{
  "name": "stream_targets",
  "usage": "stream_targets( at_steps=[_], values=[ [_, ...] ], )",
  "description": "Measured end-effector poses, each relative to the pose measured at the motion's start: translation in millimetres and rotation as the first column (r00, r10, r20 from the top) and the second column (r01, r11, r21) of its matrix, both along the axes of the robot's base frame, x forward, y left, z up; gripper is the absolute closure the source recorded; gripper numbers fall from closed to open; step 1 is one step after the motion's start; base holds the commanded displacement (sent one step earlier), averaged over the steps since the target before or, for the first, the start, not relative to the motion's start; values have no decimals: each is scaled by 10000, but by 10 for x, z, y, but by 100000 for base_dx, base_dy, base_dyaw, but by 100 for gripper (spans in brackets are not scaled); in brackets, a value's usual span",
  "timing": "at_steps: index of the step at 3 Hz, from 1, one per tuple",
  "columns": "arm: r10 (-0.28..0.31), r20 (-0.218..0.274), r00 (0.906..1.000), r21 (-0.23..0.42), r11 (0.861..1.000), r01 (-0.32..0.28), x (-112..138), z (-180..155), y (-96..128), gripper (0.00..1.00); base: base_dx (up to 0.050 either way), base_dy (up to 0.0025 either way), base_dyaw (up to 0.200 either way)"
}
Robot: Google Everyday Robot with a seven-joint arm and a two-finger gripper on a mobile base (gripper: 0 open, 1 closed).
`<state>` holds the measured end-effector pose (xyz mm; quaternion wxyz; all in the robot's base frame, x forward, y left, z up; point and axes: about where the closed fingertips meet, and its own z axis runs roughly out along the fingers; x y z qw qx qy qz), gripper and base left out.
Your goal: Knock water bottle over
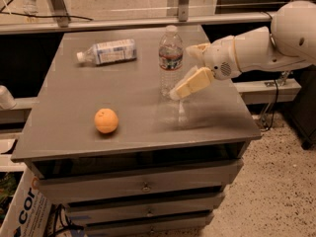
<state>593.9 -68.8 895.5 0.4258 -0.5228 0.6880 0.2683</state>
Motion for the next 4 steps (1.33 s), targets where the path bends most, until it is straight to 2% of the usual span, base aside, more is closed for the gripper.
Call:
stream_targets(
  at_steps=[2, 4],
  values=[
    [713, 180, 9973, 461, 9963, -721, -74, 138, 516, 0, 0, 0, 0],
    [1307, 398, 9906, 27, 9914, -1309, -130, 256, 978, 0, 0, 0, 0]
  ],
)
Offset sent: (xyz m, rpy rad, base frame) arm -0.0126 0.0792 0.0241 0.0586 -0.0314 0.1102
